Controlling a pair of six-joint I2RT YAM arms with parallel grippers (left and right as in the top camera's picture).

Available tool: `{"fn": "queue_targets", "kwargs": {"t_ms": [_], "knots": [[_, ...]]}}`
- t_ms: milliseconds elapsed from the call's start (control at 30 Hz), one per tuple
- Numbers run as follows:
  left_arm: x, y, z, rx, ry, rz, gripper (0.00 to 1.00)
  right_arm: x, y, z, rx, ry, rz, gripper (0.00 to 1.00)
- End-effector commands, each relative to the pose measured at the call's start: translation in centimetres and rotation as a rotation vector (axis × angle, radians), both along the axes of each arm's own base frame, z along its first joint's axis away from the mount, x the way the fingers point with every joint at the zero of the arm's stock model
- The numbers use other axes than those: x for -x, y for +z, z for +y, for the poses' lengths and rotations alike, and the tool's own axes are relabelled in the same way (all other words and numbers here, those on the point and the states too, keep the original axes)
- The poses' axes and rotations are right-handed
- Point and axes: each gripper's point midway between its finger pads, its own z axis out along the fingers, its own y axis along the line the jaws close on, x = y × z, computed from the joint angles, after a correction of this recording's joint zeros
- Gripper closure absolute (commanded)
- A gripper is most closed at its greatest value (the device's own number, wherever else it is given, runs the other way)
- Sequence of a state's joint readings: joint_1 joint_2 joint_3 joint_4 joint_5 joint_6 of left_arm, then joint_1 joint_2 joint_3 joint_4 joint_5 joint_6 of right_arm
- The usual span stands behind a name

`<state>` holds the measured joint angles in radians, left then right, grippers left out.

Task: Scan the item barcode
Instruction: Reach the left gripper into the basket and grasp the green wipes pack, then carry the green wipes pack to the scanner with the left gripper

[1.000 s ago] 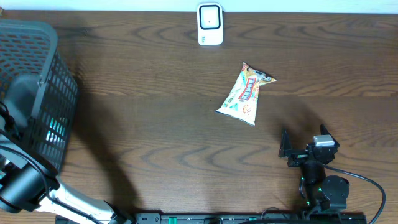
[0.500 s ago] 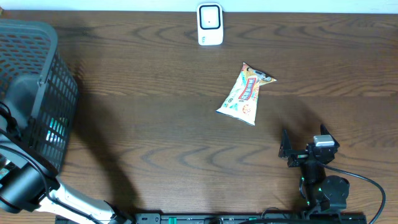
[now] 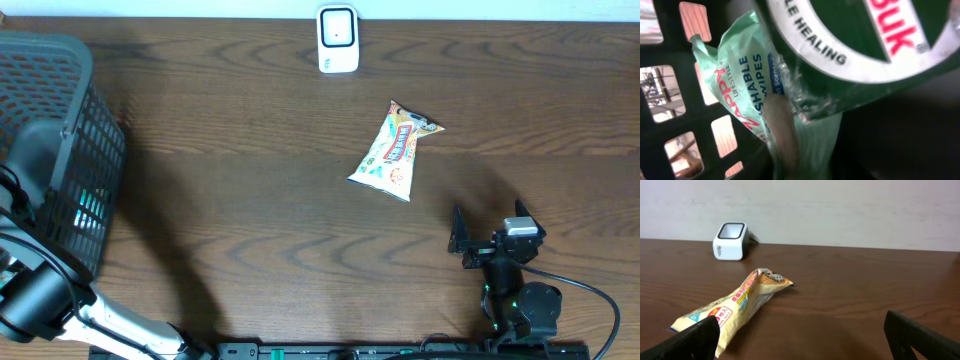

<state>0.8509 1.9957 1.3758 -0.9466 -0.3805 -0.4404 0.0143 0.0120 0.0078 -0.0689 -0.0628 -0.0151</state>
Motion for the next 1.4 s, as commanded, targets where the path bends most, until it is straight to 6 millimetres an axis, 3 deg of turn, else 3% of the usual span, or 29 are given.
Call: {"fn": "queue_targets", "kwargs": {"t_ms": [0,167,367,467,700,833,1067,1233,1367], "knots": [[0.3,-0.7,-1.1,0.060,0.000,0.008,0.79,0.0,-0.1,-0.1,0.001,-0.006,0.000,0.01],[-0.2,1.6,-0.6,0.031,-0.001,-0.018,0.81,0.0,-0.1,-0.1,0.001,-0.006,0.000,0.01],[-1.1,5.9,0.1,-0.053,-0.003,-0.109,0.81,0.0,-0.1,-0.1,0.001,-0.006,0.000,0.01],[-2.1,8.3,-0.1,-0.086,-0.006,-0.214,0.81,0.0,-0.1,-0.1,0.001,-0.006,0.000,0.01],[-6.5,15.4,-1.7,-0.145,-0.069,-0.608,0.81,0.0,-0.1,-0.1,0.001,-0.006,0.000,0.01],[-9.5,21.1,-3.4,-0.175,-0.141,-0.889,0.81,0.0,-0.1,-0.1,0.001,-0.006,0.000,0.01],[-12.9,30.5,-7.2,-0.141,-0.183,-1.340,0.80,0.0,-0.1,-0.1,0.001,-0.006,0.000,0.01],[-15.5,35.2,-11.0,0.010,-0.249,-1.580,0.81,0.0,-0.1,-0.1,0.001,-0.006,0.000,0.01],[-18.0,36.5,-15.7,0.155,-0.342,-1.645,0.80,0.0,-0.1,-0.1,0.001,-0.006,0.000,0.01]]}}
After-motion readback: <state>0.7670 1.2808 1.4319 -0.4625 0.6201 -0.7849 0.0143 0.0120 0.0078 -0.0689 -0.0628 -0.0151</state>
